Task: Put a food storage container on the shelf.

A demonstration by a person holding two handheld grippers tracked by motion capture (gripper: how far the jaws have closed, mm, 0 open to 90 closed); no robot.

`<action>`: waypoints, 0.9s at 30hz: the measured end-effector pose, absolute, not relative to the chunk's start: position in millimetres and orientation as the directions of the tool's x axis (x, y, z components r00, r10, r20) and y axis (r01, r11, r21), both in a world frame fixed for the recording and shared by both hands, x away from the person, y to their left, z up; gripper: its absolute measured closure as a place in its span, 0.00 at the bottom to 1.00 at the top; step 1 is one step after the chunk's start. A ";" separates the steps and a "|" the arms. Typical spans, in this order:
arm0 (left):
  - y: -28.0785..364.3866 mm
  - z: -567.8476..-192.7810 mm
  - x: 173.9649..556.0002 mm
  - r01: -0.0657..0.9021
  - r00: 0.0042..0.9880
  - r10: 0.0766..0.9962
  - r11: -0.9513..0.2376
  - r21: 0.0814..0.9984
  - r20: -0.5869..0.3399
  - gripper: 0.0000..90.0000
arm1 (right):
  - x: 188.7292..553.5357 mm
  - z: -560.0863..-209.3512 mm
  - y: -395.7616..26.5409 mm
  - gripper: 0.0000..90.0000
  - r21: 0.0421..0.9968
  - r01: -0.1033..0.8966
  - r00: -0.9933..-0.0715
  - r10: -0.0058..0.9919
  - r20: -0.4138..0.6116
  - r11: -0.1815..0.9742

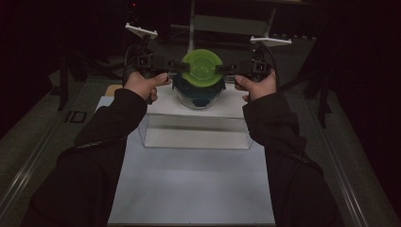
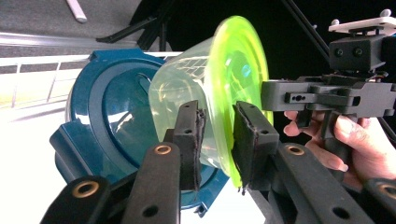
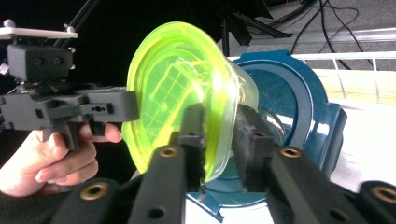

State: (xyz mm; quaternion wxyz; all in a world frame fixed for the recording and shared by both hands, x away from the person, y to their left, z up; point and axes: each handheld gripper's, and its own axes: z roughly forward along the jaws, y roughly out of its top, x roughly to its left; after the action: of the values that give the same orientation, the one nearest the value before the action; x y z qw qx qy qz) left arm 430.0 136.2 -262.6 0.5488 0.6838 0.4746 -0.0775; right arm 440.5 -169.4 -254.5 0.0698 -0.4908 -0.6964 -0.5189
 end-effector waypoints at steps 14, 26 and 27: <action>141.5 -268.4 432.6 0.719 0.522 0.575 0.100 0.688 -0.629 0.45 | 448.2 -258.4 -168.0 0.47 0.657 0.752 -0.488 0.624 0.611 -0.056; 146.0 -269.1 411.0 0.635 0.641 0.510 0.067 0.769 -0.574 0.15 | 439.5 -258.8 -170.5 0.27 0.698 0.716 -0.551 0.609 0.570 -0.005; 145.8 -269.5 409.2 0.629 0.651 0.508 0.055 0.775 -0.564 0.13 | 438.7 -259.1 -170.8 0.27 0.702 0.712 -0.554 0.612 0.565 -0.003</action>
State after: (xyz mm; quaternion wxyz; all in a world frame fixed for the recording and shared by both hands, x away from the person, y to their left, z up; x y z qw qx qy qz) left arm 409.2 145.8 -269.5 0.5963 0.6855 0.4145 -0.0509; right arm 438.7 -170.8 -259.1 0.0474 -0.4699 -0.7046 -0.5296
